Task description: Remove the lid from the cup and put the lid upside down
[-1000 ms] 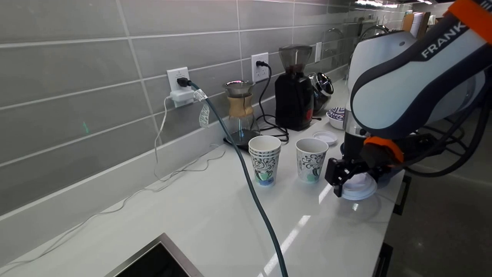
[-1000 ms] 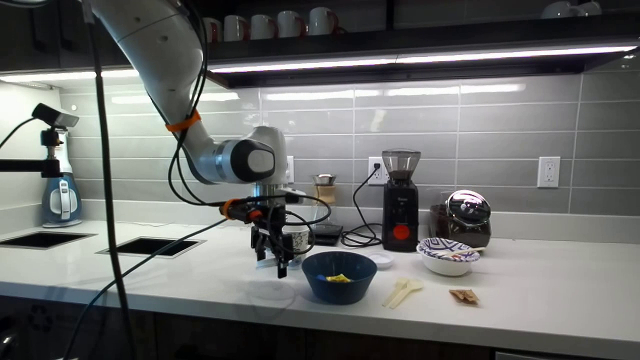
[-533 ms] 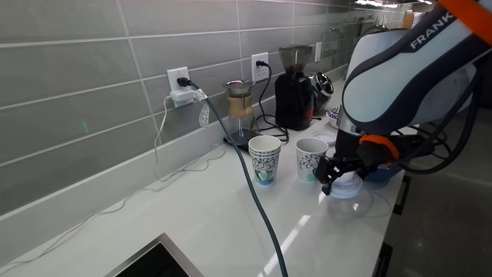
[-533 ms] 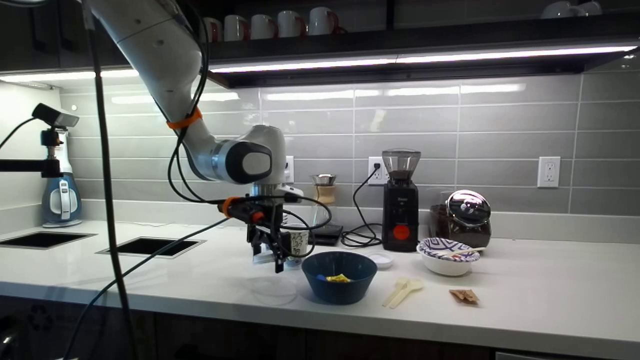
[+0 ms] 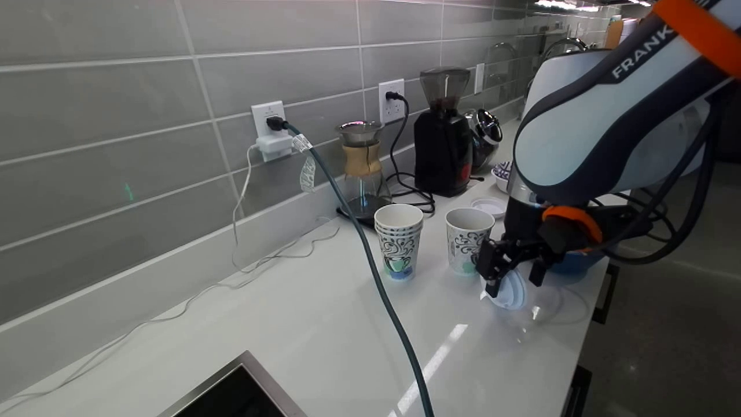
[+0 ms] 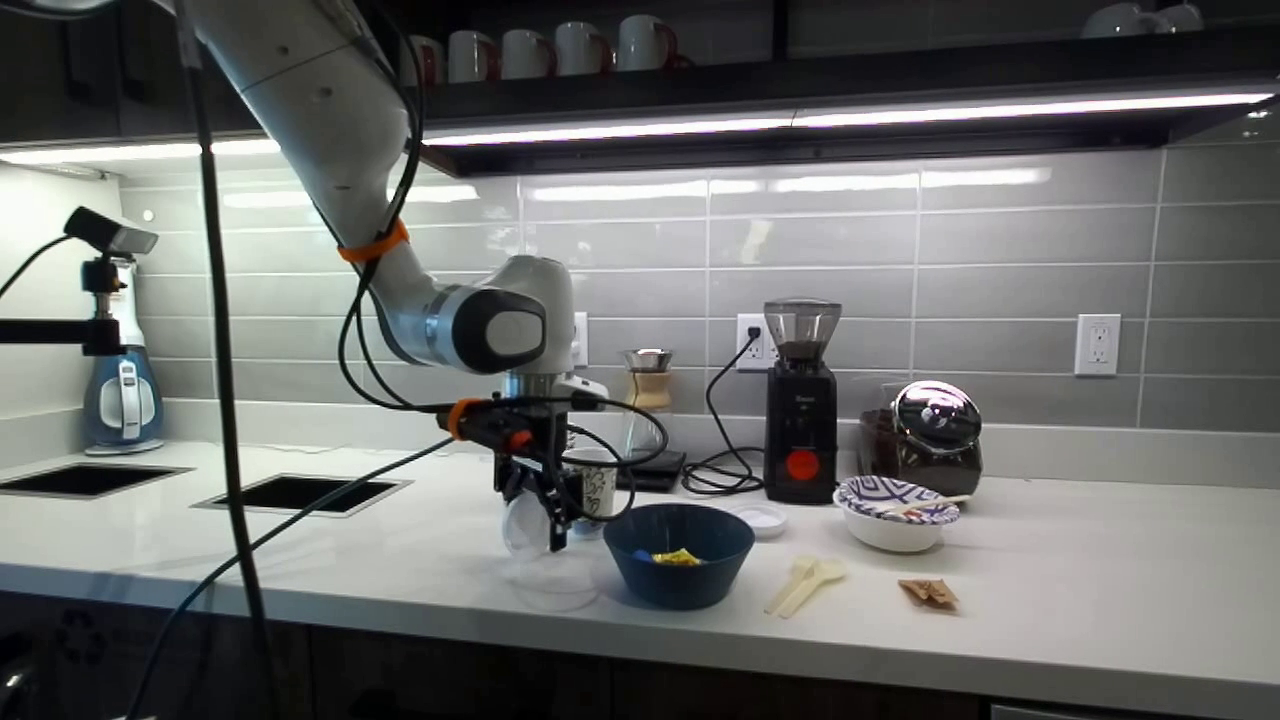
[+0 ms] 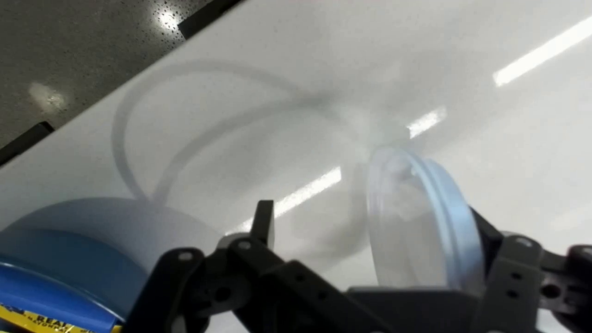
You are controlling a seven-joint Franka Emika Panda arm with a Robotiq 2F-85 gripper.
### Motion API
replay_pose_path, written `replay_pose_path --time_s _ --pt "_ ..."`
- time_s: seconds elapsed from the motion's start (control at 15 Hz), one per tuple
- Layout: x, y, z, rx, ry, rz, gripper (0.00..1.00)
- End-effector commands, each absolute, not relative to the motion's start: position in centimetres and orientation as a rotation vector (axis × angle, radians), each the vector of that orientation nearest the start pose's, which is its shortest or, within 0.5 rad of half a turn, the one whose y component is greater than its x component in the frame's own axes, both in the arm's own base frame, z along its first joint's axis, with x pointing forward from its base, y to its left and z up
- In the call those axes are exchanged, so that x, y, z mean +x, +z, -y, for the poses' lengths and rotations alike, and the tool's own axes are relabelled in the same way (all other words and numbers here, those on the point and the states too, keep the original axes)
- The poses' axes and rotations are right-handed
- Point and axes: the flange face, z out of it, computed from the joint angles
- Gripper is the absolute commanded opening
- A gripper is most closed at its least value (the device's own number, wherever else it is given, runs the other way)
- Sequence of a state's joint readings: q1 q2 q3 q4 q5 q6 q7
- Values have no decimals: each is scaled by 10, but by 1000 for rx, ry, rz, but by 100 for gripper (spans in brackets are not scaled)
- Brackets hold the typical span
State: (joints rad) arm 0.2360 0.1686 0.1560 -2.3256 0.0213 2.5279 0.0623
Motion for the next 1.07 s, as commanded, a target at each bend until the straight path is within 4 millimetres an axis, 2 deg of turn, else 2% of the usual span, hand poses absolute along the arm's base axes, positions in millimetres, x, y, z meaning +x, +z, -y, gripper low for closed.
replay_pose_path --time_s 0.0,0.53,1.0 --pt "489 270 -202 -3039 -67 497 100" --pt "488 271 -204 -3037 -86 491 100" --pt "475 284 -198 -3053 -142 436 100"
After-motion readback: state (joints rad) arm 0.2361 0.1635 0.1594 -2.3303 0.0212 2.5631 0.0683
